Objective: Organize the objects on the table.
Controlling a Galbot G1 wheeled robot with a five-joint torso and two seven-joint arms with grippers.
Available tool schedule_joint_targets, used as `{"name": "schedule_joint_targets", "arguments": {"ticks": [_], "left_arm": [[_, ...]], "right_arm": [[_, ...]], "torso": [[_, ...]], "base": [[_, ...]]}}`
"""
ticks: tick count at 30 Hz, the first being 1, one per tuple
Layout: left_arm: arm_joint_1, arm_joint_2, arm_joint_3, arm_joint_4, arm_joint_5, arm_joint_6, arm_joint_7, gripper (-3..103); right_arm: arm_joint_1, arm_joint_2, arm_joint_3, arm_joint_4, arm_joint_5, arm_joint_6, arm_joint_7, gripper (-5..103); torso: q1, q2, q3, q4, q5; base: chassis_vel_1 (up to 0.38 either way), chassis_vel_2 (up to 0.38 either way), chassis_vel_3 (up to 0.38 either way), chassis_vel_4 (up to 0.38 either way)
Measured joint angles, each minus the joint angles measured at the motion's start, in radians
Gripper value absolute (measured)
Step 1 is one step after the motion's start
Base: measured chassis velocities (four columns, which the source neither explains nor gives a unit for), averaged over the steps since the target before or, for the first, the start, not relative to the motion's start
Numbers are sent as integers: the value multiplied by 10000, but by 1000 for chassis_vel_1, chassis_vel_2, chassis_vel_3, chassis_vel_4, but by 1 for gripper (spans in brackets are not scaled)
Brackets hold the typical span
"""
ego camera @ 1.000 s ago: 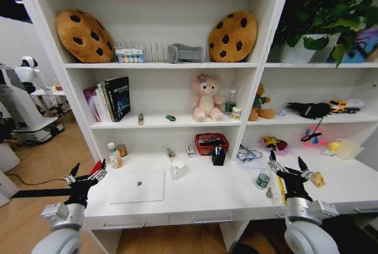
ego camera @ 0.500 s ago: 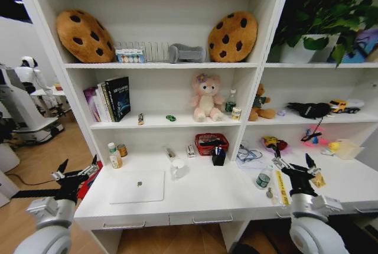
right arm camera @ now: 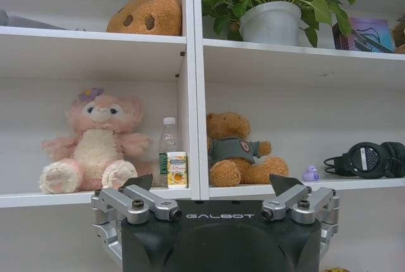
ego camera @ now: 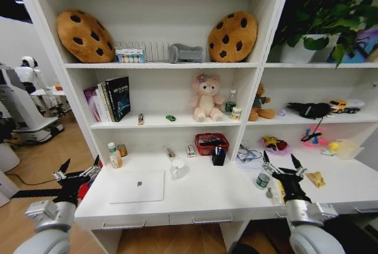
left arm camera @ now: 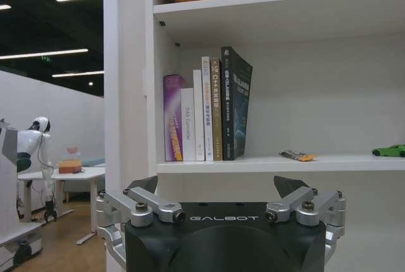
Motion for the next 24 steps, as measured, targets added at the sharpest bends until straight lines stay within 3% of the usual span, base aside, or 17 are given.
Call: {"name": "schedule_joint_targets", "arguments": {"ticks": [7, 24], "left_arm": [[-90, 73, 115, 30, -139, -212, 77, 100], [-113, 25, 112, 143, -190, -306, 39, 100]], "right_arm": [[90, 128, -23, -160, 6, 123, 486, 100], [262, 232, -191, -252, -70, 234, 741, 100]], "torso": [[0, 0, 0, -4, 1], [3, -1, 1, 0, 0]], "base": [[0, 0, 0, 0], [24, -16, -25, 21]]}}
